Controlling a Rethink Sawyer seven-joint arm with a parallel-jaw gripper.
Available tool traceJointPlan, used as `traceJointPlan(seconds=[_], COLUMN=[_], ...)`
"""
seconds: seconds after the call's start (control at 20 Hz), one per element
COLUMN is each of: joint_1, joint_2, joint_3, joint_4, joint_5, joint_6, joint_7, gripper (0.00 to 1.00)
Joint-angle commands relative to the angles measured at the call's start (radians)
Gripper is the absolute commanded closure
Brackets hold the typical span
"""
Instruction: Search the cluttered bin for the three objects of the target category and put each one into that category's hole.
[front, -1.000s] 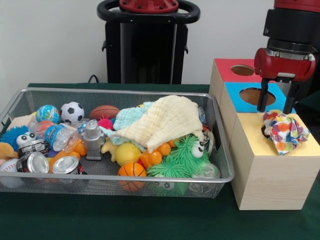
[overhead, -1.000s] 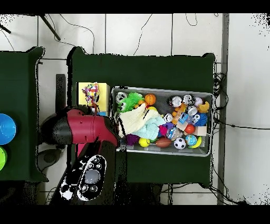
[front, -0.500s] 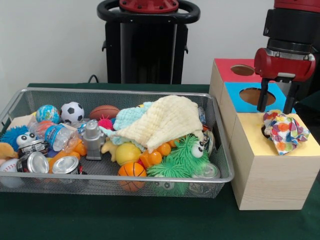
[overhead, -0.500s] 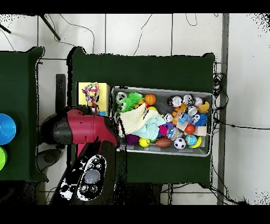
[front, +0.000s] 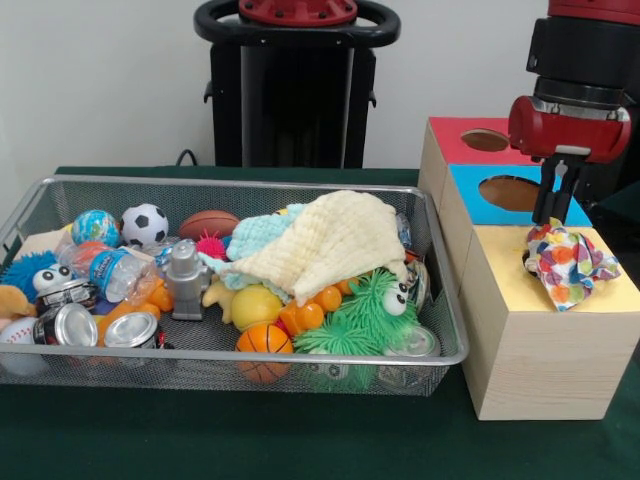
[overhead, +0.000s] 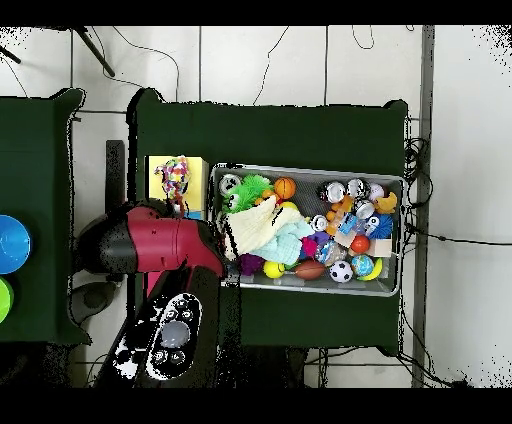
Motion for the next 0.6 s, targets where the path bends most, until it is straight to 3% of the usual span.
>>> traceJointPlan(seconds=[0.05,0.6], joint_1=[-0.015,-0.016], joint_2=[0.042,0.029], joint_3=[0.072,0.080], joint_4=[0.077,0.088], joint_5=[-0.014,-0.015], joint_6=[0.008,0.017], joint_7=[0.156,0.147], gripper=[1.00,1.00])
